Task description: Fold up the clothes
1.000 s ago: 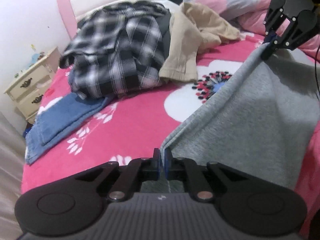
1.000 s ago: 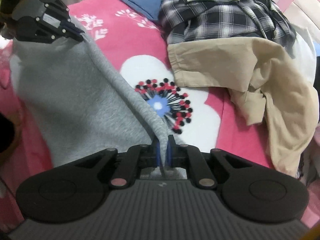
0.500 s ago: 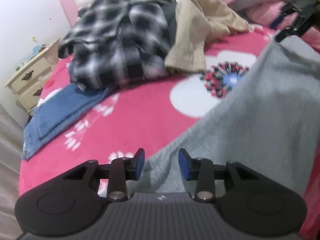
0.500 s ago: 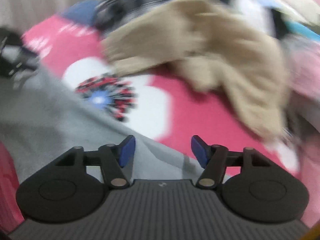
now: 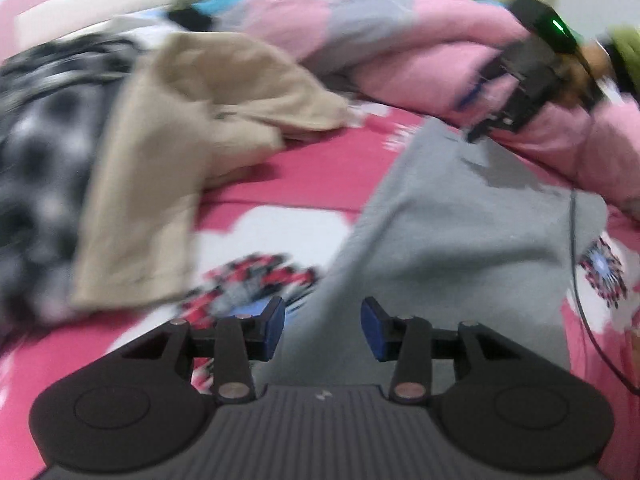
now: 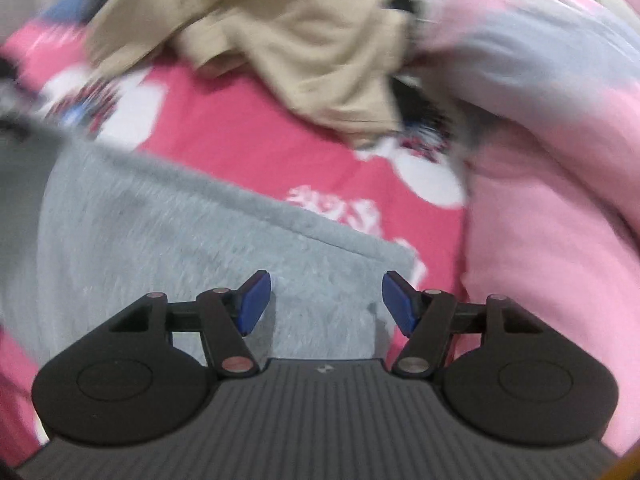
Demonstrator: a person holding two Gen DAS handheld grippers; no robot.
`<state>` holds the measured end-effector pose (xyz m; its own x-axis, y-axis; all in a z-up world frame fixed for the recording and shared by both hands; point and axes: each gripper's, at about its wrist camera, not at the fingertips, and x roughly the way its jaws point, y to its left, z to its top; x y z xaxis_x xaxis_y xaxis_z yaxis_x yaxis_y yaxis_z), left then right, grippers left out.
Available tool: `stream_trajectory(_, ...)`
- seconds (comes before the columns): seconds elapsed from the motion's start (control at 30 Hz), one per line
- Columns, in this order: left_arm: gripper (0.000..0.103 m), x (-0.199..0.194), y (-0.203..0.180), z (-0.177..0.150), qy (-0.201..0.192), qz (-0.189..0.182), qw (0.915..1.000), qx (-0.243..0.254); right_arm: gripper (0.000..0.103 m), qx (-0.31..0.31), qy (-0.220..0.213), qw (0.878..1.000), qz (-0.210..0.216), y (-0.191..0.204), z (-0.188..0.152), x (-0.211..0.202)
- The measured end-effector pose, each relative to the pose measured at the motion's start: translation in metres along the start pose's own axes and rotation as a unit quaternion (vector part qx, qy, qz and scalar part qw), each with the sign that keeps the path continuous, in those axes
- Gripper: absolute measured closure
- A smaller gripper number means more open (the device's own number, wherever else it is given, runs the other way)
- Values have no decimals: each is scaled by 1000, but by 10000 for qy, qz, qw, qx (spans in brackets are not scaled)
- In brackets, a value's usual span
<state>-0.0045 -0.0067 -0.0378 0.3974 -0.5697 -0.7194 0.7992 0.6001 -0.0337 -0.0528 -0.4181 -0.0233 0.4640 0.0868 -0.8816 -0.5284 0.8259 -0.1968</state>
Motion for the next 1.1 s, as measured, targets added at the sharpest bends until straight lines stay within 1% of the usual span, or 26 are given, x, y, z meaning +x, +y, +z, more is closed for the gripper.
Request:
stream_trajectory(0.03, 59, 7, -5, 3, 22, -43, 9999, 100, 43, -357, 54, 9993, 129, 5, 5, 3)
stream_trajectory(0.1, 59, 18, -15, 5, 106, -86, 9994, 333, 46, -1061, 365, 9924, 507, 15, 15, 14)
stream_trajectory(0.17, 60, 24, -21, 3, 154, -49, 9987, 493, 49, -1514, 607, 9843, 671, 23, 19, 26)
stream_trajectory(0.2, 60, 26, -23, 2, 176, -32, 9982, 568, 53, -1600, 758, 9817, 700, 24, 18, 34)
stream_trajectory(0.27, 60, 29, -23, 1, 204, -1, 9981, 581, 54, -1768, 1059, 9756, 754, 26, 16, 49)
stream_trajectory(0.33, 60, 30, -22, -1, 211, 16, 9983, 539, 59, -1575, 1148, 9772, 842, 23, 16, 56)
stream_trajectory(0.37, 60, 31, -22, 0, 201, 29, 9985, 517, 76, -1714, 1122, 9766, 653, 27, 17, 52)
stream_trajectory(0.4, 60, 31, -22, 0, 195, 34, 9986, 498, 100, -1857, 1094, 9754, 461, 32, 18, 48)
stream_trajectory(0.43, 60, 29, -21, 0, 184, 58, 9987, 469, 100, -1999, 1066, 9736, 269, 37, 19, 44)
stream_trajectory(0.5, 62, 27, -21, 0, 179, 73, 9988, 445, 100, -2050, 847, 9751, 72, 43, 25, 29)
stream_trajectory(0.53, 66, 27, -21, 0, 177, 99, 9988, 455, 100, -2075, 736, 9755, -25, 46, 27, 22)
stream_trajectory(0.6, 68, 26, -20, 0, 184, 190, 9984, 492, 100, -2339, 585, 9698, -368, 51, 31, 15)
stream_trajectory(0.67, 68, 27, -19, 1, 205, 275, 9983, 468, 100, -2394, 493, 9676, -640, 47, 38, 17)
stream_trajectory(0.73, 72, 28, -17, 1, 215, 315, 9983, 434, 100, -2416, 548, 9663, -694, 42, 38, 29)
stream_trajectory(0.83, 72, 29, -17, 0, 232, 372, 9980, 458, 100, -2450, 631, 9644, -770, 33, 39, 47)
stream_trajectory(0.93, 72, 30, -19, -1, 233, 410, 9975, 524, 100, -2493, 598, 9628, -853, 29, 30, 73)
stream_trajectory(1.0, 71, 29, -19, -2, 226, 431, 9972, 570, 100, -2599, 638, 9557, -1228, 24, 23, 90)
stream_trajectory(1.07, 71, 28, -20, -3, 218, 445, 9970, 597, 100, -2300, 780, 9567, -1603, 6, 22, 99)
stream_trajectory(1.1, 71, 28, -20, -4, 211, 448, 9969, 606, 100, -2007, 805, 9607, -1741, -5, 24, 95)
